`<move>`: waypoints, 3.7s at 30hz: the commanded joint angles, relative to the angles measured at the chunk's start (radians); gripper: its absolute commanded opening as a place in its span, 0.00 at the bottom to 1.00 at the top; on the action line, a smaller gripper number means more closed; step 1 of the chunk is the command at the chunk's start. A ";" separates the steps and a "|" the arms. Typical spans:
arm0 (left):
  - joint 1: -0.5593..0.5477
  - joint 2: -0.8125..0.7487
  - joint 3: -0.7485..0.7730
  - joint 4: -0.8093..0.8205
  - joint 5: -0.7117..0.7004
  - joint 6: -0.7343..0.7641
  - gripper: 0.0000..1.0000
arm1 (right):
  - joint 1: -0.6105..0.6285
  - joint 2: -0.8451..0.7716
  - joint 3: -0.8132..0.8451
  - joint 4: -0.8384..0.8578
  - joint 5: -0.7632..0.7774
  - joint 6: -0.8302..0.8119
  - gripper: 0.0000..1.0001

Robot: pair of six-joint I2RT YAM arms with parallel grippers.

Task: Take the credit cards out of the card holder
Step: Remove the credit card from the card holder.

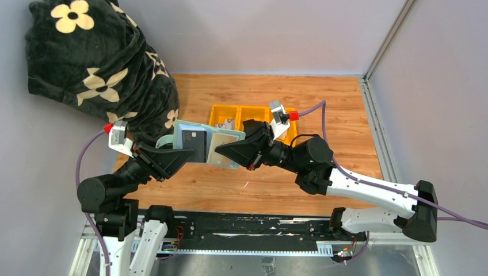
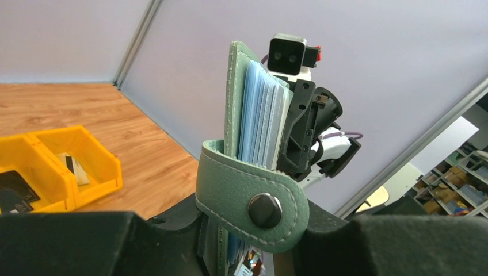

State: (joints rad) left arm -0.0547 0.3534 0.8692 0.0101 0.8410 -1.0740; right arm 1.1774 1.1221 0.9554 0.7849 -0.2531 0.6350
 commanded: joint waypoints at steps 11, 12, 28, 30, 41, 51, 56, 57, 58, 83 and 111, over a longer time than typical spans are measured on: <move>0.001 0.001 0.013 -0.015 -0.006 0.052 0.08 | -0.020 -0.007 -0.025 -0.005 0.028 0.058 0.21; 0.001 0.007 0.023 -0.062 -0.011 0.092 0.06 | -0.029 -0.017 -0.027 -0.029 0.034 0.056 0.27; 0.001 0.200 0.244 -0.582 -0.031 0.633 0.00 | -0.137 -0.076 0.170 -0.475 -0.038 0.052 0.68; 0.001 0.206 0.246 -0.581 -0.018 0.629 0.00 | -0.137 -0.025 0.194 -0.454 -0.115 0.102 0.68; 0.001 0.220 0.287 -0.625 0.011 0.650 0.00 | -0.137 0.122 0.193 -0.308 -0.272 0.243 0.65; 0.001 0.206 0.247 -0.432 0.171 0.438 0.00 | -0.142 0.163 0.182 -0.278 -0.286 0.270 0.57; 0.001 0.192 0.241 -0.373 0.179 0.389 0.00 | -0.144 0.167 0.175 -0.264 -0.290 0.278 0.55; 0.001 0.190 0.240 -0.366 0.179 0.378 0.00 | -0.144 0.164 0.175 -0.266 -0.288 0.278 0.55; 0.001 0.190 0.241 -0.361 0.179 0.373 0.00 | -0.144 0.162 0.175 -0.268 -0.285 0.276 0.55; 0.001 0.165 0.201 -0.336 0.159 0.351 0.09 | -0.145 0.206 0.197 -0.105 -0.331 0.369 0.47; 0.001 0.099 0.059 0.020 0.261 0.050 0.25 | -0.145 0.228 0.134 0.019 -0.279 0.442 0.11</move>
State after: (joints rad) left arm -0.0471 0.4709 0.9340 -0.0174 0.9840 -0.9596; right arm 1.0267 1.3697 1.1000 0.7704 -0.6018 1.0943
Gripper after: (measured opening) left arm 0.288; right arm 0.146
